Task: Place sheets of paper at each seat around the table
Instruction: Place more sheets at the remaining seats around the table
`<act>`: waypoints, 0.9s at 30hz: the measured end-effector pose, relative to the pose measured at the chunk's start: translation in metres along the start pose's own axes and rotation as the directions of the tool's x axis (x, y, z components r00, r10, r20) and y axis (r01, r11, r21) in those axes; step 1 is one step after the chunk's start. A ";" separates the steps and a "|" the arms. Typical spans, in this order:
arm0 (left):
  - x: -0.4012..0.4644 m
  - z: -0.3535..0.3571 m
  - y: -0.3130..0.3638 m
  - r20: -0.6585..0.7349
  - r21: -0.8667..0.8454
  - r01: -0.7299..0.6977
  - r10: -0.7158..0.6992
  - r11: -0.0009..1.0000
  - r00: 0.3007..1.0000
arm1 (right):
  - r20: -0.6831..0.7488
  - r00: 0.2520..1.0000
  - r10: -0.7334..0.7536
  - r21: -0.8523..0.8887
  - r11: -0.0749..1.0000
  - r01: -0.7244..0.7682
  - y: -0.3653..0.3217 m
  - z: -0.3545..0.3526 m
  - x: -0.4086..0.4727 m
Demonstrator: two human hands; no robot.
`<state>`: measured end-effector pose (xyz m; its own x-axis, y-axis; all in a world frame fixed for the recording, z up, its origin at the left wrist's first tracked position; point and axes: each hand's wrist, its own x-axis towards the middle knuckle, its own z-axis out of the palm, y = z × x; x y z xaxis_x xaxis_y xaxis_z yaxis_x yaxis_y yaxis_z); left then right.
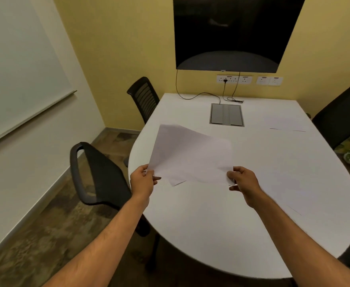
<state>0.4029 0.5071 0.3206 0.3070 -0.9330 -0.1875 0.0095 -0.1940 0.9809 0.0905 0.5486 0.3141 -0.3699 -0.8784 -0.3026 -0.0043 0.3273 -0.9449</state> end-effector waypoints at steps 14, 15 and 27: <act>0.120 -0.250 0.047 0.038 -0.040 -0.081 0.082 0.996 0.996 | 0.019 0.996 -0.091 0.102 0.991 0.089 -0.045 0.266 -0.039; 0.135 -0.266 0.052 0.057 -0.033 -0.081 0.083 0.996 0.995 | 0.020 0.995 -0.094 0.110 0.990 0.091 -0.050 0.285 -0.038; 0.319 -0.352 0.089 0.162 0.016 -0.030 0.027 0.999 0.986 | -0.020 0.993 -0.114 0.173 0.978 0.116 -0.109 0.458 0.030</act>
<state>0.8363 0.2991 0.3662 0.1491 -0.9746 -0.1669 -0.0153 -0.1710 0.9852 0.5056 0.3266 0.3510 -0.3856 -0.9029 -0.1902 0.1133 0.1582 -0.9809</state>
